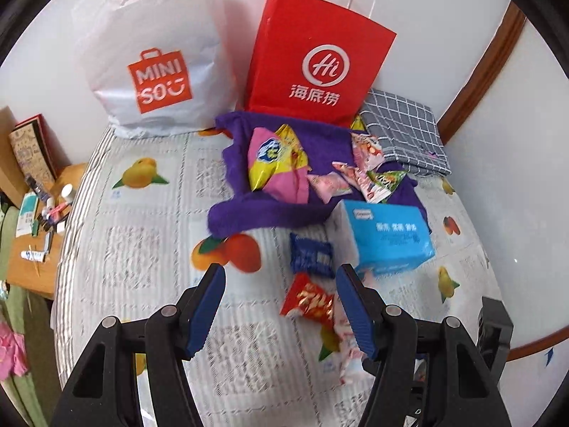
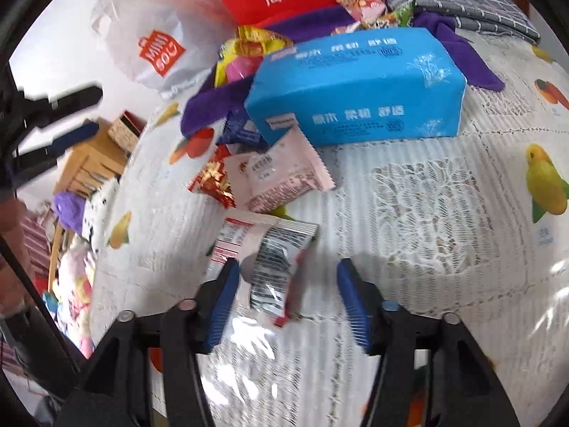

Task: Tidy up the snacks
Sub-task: 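Withdraw both open tools toward the loose snacks on the bedspread, then grasp the white-silver biscuit packet with the right tool while the left tool grasps the dark blue packet, then lift both held packets and carry them toward the purple towel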

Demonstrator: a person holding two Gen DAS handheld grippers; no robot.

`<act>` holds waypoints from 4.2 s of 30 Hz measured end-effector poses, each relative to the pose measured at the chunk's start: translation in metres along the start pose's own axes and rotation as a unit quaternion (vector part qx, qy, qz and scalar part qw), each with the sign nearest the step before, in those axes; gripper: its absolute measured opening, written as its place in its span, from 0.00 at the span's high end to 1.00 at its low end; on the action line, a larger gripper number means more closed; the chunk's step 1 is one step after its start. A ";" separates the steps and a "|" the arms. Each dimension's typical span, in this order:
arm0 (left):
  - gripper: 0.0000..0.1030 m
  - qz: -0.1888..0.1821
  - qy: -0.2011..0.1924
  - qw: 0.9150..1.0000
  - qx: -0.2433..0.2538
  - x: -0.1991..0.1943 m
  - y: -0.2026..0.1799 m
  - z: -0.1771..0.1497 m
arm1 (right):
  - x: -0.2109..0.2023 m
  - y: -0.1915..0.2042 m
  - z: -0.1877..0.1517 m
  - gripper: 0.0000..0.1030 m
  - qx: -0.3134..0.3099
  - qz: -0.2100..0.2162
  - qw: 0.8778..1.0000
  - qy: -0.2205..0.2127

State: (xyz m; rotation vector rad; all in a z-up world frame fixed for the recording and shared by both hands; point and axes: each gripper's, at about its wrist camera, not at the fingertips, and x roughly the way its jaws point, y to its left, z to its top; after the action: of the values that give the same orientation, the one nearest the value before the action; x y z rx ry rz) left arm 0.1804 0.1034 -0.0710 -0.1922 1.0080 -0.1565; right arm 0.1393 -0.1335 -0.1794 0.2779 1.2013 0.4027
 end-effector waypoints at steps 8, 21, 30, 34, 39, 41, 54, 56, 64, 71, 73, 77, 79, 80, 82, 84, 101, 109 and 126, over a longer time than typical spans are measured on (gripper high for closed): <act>0.39 0.005 0.010 1.000 -0.017 0.002 0.016 -0.015 | 0.014 0.029 0.003 0.31 0.001 -0.041 0.999 -0.011; 0.39 0.026 0.034 0.999 -0.027 0.023 0.019 -0.027 | 0.033 0.053 -0.002 0.43 -0.068 -0.163 0.982 -0.068; 0.39 0.029 0.043 0.999 -0.015 0.038 0.002 -0.025 | 0.029 0.050 -0.005 0.43 -0.076 -0.147 0.983 -0.073; 0.39 0.032 0.047 0.998 -0.010 0.046 -0.006 -0.024 | 0.025 0.042 -0.005 0.43 -0.073 -0.144 0.984 -0.074; 0.39 0.032 0.054 0.998 -0.003 0.059 -0.014 -0.022 | 0.018 0.029 -0.005 0.43 -0.070 -0.146 0.984 -0.078; 0.39 0.032 0.054 0.998 0.002 0.064 -0.019 -0.022 | 0.016 0.023 -0.005 0.43 -0.071 -0.151 0.983 -0.080; 0.39 0.041 0.062 0.996 0.042 0.104 -0.042 -0.005 | -0.006 -0.049 0.011 0.44 -0.068 -0.181 0.976 -0.104; 0.39 0.042 0.064 0.996 0.050 0.112 -0.045 -0.003 | -0.009 -0.058 0.014 0.43 -0.066 -0.180 0.975 -0.109; 0.39 0.046 0.073 0.993 0.076 0.143 -0.048 0.003 | -0.011 -0.071 0.020 0.42 -0.068 -0.167 0.977 -0.111; 0.64 0.033 0.057 0.995 0.077 0.147 -0.047 0.001 | -0.012 -0.072 0.019 0.41 -0.070 -0.168 0.977 -0.110; 0.73 0.023 0.052 0.996 0.065 0.139 -0.043 0.003 | -0.011 -0.071 0.020 0.41 -0.073 -0.172 0.976 -0.109; 0.79 0.008 0.037 0.998 0.050 0.115 -0.035 0.002 | -0.011 -0.070 0.020 0.41 -0.073 -0.173 0.976 -0.109; 0.80 0.000 0.030 0.998 0.047 0.103 -0.030 -0.001 | -0.011 -0.070 0.020 0.41 -0.074 -0.173 0.976 -0.109; 0.81 -0.001 0.027 0.999 0.045 0.098 -0.028 -0.003 | -0.011 -0.071 0.020 0.41 -0.074 -0.174 0.976 -0.109; 0.81 -0.005 0.020 0.999 0.040 0.084 -0.024 -0.009 | -0.012 -0.071 0.020 0.41 -0.075 -0.174 0.976 -0.109; 0.81 -0.010 0.016 0.999 0.032 0.074 -0.020 -0.015 | -0.011 -0.071 0.020 0.41 -0.075 -0.174 0.976 -0.108; 0.69 -0.008 0.053 0.997 0.048 0.058 -0.026 -0.097 | -0.012 -0.071 0.020 0.41 -0.075 -0.173 0.976 -0.108; 0.36 0.033 0.064 0.994 0.079 0.074 -0.044 -0.104 | -0.012 -0.070 0.020 0.41 -0.074 -0.171 0.977 -0.109; 0.84 0.033 0.019 0.994 0.102 0.072 -0.079 -0.108 | -0.013 -0.070 0.020 0.41 -0.071 -0.166 0.977 -0.110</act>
State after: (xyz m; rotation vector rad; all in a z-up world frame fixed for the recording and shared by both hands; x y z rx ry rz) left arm 0.1226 0.0014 -0.1679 0.0312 1.0281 -0.2015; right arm 0.1650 -0.2016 -0.1906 -0.0035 0.9733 0.1596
